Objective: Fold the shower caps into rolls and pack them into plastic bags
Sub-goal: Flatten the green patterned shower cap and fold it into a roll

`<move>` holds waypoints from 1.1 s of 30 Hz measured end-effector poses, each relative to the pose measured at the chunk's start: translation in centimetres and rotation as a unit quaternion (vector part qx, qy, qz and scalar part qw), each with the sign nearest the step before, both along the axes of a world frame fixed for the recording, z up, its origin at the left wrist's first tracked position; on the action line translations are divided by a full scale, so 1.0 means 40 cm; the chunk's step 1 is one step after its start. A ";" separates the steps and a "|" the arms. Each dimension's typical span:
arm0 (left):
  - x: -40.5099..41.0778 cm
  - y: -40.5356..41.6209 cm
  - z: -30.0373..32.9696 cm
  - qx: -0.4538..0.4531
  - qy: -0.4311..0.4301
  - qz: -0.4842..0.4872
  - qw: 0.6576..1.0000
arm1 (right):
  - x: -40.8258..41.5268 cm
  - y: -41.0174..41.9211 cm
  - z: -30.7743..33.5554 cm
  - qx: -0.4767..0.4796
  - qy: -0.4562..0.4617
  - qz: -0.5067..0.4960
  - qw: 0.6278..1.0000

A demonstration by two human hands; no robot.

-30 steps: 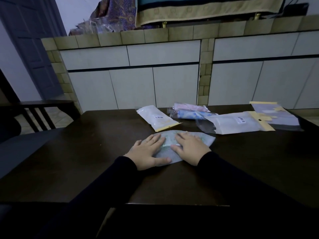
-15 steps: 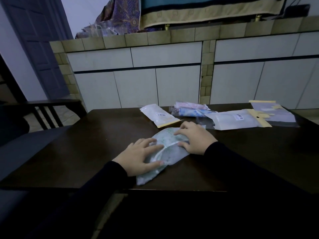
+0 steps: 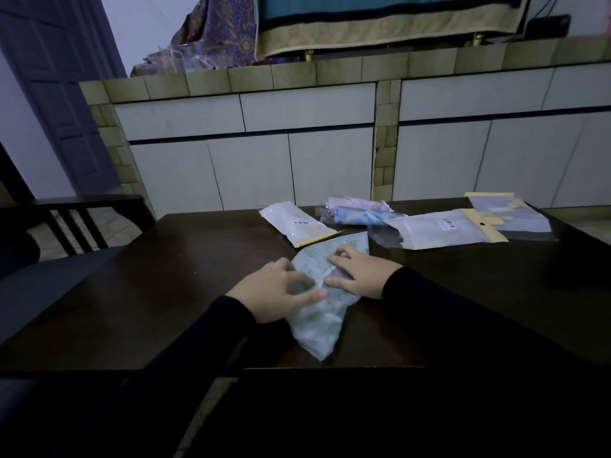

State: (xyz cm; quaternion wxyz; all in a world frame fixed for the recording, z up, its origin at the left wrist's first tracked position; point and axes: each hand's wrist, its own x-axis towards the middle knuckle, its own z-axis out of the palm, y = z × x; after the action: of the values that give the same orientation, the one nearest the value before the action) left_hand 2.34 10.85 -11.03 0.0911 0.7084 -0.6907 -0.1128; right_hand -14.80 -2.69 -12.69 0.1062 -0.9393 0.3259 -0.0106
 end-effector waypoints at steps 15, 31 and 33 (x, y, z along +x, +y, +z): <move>-0.045 -0.003 -0.071 -0.277 0.111 -0.185 0.936 | -0.156 0.108 0.025 -0.094 -0.164 0.167 0.968; -0.058 0.041 -0.068 -0.235 0.079 -0.215 0.944 | -0.199 0.152 -0.004 -0.045 -0.195 0.148 0.969; -0.067 0.037 -0.069 -0.234 0.072 -0.183 0.952 | -0.205 0.150 0.004 -0.068 -0.186 0.163 0.966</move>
State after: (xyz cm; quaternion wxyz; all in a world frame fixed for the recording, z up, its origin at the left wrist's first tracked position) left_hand -0.35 12.33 -13.79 0.2815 0.5189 -0.8070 -0.0132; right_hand -22.99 3.31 -12.51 0.1011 -0.9664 0.1410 -0.1897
